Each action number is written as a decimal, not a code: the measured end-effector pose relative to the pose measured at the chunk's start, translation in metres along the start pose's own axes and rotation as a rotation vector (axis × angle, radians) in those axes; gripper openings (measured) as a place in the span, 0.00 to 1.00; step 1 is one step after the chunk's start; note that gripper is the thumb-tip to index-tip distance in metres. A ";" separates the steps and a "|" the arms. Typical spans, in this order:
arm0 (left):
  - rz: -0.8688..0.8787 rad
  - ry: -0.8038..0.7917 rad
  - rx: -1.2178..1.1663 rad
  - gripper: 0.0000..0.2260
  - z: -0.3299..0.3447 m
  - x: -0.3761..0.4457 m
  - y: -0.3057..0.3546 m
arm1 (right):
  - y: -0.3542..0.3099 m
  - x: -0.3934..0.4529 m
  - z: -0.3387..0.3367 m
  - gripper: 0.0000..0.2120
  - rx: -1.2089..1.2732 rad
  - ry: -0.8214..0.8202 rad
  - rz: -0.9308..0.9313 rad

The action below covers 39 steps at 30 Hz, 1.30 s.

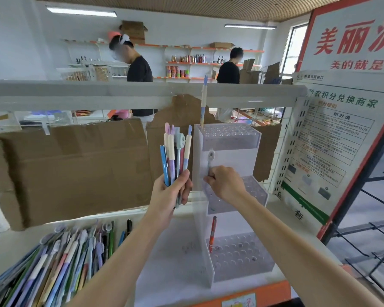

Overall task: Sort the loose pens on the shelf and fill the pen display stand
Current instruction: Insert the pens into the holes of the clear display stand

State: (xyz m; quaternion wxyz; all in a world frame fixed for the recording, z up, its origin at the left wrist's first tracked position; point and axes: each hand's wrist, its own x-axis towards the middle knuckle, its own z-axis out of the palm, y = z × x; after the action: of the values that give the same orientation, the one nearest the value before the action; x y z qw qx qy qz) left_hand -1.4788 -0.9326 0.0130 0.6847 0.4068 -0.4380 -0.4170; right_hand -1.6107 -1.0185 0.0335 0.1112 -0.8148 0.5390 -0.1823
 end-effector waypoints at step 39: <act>0.046 -0.012 0.002 0.07 0.007 0.047 0.033 | -0.024 0.079 -0.105 0.06 0.614 0.329 -0.132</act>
State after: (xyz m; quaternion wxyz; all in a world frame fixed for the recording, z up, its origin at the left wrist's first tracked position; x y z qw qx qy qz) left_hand -1.4658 -0.9673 0.0581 0.6910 0.3948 -0.4520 -0.4030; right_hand -1.6061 -1.0797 0.1520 0.2508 -0.7362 0.4159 -0.4714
